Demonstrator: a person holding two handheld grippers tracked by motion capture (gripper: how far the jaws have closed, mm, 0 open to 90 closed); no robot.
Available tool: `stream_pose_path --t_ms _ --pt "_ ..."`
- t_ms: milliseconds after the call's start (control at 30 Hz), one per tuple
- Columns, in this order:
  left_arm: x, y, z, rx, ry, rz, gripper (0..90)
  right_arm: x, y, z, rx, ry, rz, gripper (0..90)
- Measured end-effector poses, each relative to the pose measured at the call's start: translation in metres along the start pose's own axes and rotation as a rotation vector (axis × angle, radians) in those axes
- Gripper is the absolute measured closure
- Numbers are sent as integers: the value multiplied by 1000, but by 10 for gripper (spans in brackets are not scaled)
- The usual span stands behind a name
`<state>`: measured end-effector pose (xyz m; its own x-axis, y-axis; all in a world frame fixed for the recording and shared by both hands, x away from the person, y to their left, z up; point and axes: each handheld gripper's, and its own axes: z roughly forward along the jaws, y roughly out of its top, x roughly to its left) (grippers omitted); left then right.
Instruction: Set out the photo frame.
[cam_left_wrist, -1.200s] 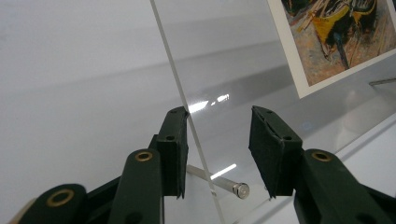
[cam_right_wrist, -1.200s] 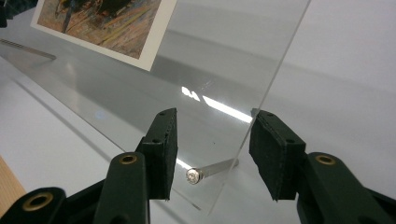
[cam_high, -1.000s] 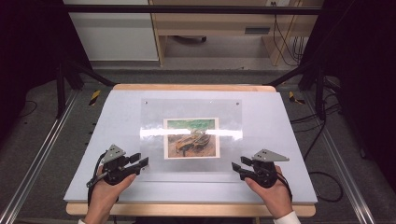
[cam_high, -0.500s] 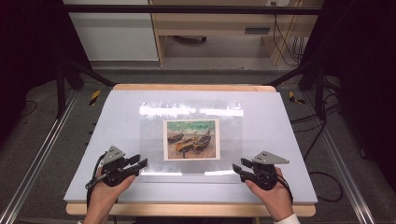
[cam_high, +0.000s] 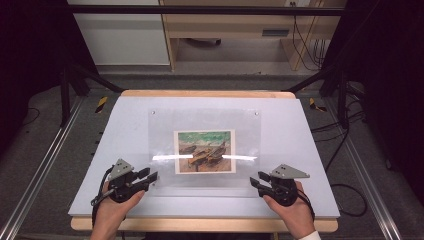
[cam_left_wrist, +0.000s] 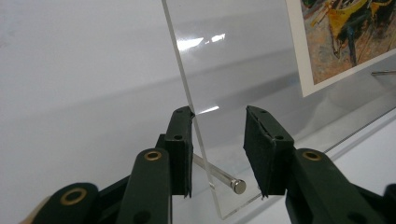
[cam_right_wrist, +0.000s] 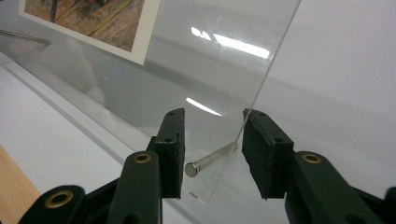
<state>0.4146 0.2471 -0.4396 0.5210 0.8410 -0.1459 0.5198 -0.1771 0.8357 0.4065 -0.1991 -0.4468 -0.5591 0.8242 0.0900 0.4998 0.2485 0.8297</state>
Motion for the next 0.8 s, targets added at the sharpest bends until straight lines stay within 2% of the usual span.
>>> stream_pose_path --t_ms 500,567,800 --pt "-8 -6 -6 17 28 28 627 6 -5 -4 12 -32 -21 656" --pt "-11 -7 -6 19 40 28 627 9 -7 -5 22 -42 -20 669" --pt "-14 -10 -8 26 39 26 624 15 -9 -7 34 -76 -38 677"
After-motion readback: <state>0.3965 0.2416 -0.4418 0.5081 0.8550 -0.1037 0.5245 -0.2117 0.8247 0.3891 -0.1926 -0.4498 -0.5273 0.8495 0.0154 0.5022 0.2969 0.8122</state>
